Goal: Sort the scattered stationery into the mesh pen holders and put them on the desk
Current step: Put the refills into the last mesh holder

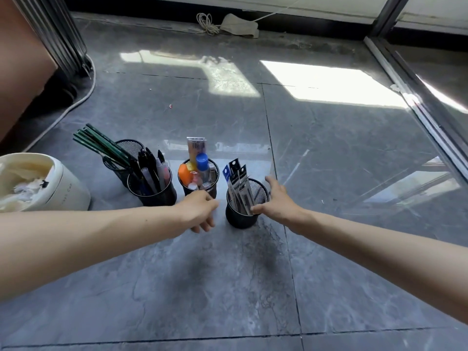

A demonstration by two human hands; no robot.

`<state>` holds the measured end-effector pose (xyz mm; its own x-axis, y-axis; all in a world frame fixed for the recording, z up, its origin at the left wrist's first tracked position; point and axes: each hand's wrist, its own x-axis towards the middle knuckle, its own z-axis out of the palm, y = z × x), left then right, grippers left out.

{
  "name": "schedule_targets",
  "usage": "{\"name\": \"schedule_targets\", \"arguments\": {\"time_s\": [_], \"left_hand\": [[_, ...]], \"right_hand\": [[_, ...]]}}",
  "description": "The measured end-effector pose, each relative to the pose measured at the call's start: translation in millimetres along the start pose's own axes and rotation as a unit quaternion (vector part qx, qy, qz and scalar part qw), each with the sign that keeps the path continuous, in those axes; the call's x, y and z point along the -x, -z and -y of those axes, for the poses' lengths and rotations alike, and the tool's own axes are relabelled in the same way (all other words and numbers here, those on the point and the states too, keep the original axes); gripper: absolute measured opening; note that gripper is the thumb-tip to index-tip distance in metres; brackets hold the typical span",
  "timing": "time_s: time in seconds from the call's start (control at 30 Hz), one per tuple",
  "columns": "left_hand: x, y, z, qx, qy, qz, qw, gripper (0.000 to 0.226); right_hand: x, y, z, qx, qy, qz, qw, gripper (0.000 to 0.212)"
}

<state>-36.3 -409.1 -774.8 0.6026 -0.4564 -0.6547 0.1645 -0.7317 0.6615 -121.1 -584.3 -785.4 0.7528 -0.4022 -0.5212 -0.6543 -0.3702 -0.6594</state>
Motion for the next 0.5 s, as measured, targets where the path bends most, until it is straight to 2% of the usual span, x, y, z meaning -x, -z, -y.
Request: {"name": "schedule_targets", "arguments": {"time_s": [0.1,0.2,0.33,0.5], "left_hand": [[-6,4,7,0.149,0.090,-0.068,0.982,0.037],[-27,5,4,0.233,0.105,-0.140,0.957,0.051],[-46,-1,-3,0.269,0.095,-0.183,0.941,0.051],[-52,-9,-6,0.328,0.098,-0.161,0.926,0.036]], "right_hand": [[2,3,3,-0.123,-0.122,0.076,0.982,0.068],[3,5,7,-0.225,-0.161,0.107,0.955,0.033],[-1,1,11,-0.182,-0.116,0.048,0.975,0.027],[-13,18,8,-0.190,-0.105,-0.008,0.976,0.030]]}}
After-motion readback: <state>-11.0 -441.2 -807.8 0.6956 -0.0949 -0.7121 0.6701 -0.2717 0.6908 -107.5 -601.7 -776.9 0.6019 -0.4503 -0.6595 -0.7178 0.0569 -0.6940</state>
